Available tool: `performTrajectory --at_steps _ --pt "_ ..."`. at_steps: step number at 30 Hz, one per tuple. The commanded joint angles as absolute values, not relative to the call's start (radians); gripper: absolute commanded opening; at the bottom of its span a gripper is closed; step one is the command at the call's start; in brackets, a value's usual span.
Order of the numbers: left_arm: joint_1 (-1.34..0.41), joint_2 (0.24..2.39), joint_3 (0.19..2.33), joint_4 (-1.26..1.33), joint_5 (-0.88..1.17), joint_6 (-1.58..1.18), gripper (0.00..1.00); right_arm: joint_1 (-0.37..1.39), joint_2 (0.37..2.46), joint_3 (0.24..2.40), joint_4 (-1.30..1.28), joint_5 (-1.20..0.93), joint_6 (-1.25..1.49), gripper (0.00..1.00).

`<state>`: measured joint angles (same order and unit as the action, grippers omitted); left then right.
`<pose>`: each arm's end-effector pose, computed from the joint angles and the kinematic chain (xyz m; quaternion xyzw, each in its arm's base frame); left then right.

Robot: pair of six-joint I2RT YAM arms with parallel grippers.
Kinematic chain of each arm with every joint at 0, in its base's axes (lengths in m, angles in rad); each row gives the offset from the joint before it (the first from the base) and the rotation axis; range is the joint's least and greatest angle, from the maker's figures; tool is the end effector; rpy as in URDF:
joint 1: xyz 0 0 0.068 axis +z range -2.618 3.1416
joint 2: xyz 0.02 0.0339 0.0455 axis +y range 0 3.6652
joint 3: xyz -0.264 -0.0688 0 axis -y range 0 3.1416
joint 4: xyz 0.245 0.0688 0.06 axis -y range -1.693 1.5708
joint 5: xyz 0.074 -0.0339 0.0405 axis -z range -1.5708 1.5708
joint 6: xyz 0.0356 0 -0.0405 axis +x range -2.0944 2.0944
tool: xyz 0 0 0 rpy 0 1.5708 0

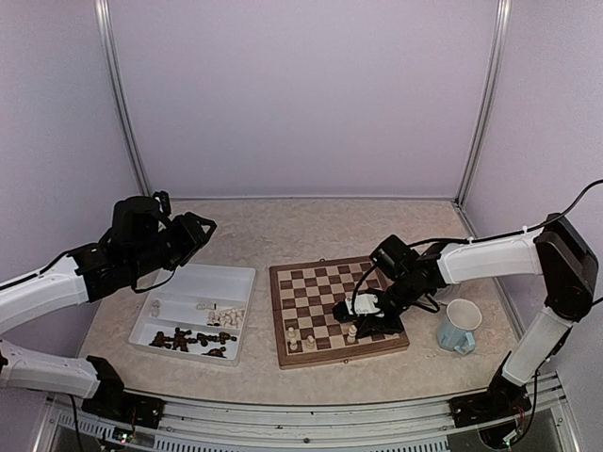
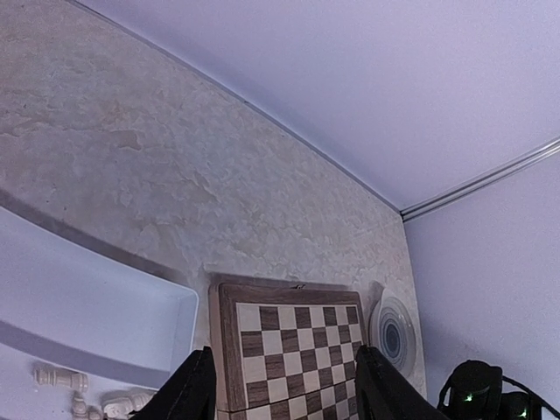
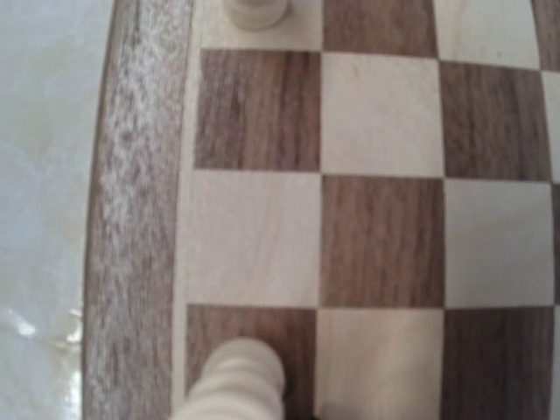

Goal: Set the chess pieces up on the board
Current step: Adjust the king at e1.

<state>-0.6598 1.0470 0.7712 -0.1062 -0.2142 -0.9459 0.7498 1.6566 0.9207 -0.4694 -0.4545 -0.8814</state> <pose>0.1950 -0.1417 0.2926 -0.1767 0.8068 -0.3390 0.4505 0.2106 0.2175 0.1576 -0.7257 0.6269 0.2094 0.1912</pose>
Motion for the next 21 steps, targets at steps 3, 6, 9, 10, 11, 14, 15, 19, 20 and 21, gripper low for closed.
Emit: performTrajectory --at_steps 3,6,9,10,11,14,15,19,20,21 --pt "-0.653 1.053 0.749 -0.102 -0.210 -0.953 0.55 0.762 1.694 0.926 -0.480 -0.449 -0.890 0.14" --pt "-0.653 1.060 0.750 -0.101 -0.206 -0.949 0.55 0.764 1.699 0.927 -0.483 -0.441 -0.894 0.14" --pt "-0.652 1.060 0.756 -0.116 -0.208 -0.932 0.55 0.761 1.693 0.924 -0.499 -0.412 -0.901 0.14" --pt "-0.652 1.060 0.762 -0.133 -0.211 -0.922 0.55 0.758 1.683 0.921 -0.504 -0.402 -0.907 0.14" --pt "-0.651 1.061 0.769 -0.159 -0.217 -0.911 0.55 0.748 1.670 0.919 -0.511 -0.395 -0.917 0.15" --pt "-0.644 1.074 0.803 -0.295 -0.234 -0.891 0.53 0.712 1.626 0.935 -0.550 -0.394 -0.934 0.17" --pt "-0.644 1.086 0.813 -0.349 -0.236 -0.880 0.52 0.702 1.614 0.944 -0.567 -0.397 -0.933 0.19" --pt "-0.644 1.140 0.838 -0.558 -0.258 -0.846 0.47 0.658 1.565 0.958 -0.591 -0.426 -0.893 0.27" --pt "-0.644 1.160 0.845 -0.619 -0.263 -0.837 0.46 0.647 1.553 0.961 -0.591 -0.438 -0.877 0.28" --pt "-0.644 1.177 0.850 -0.659 -0.268 -0.827 0.45 0.639 1.545 0.965 -0.590 -0.450 -0.857 0.29"
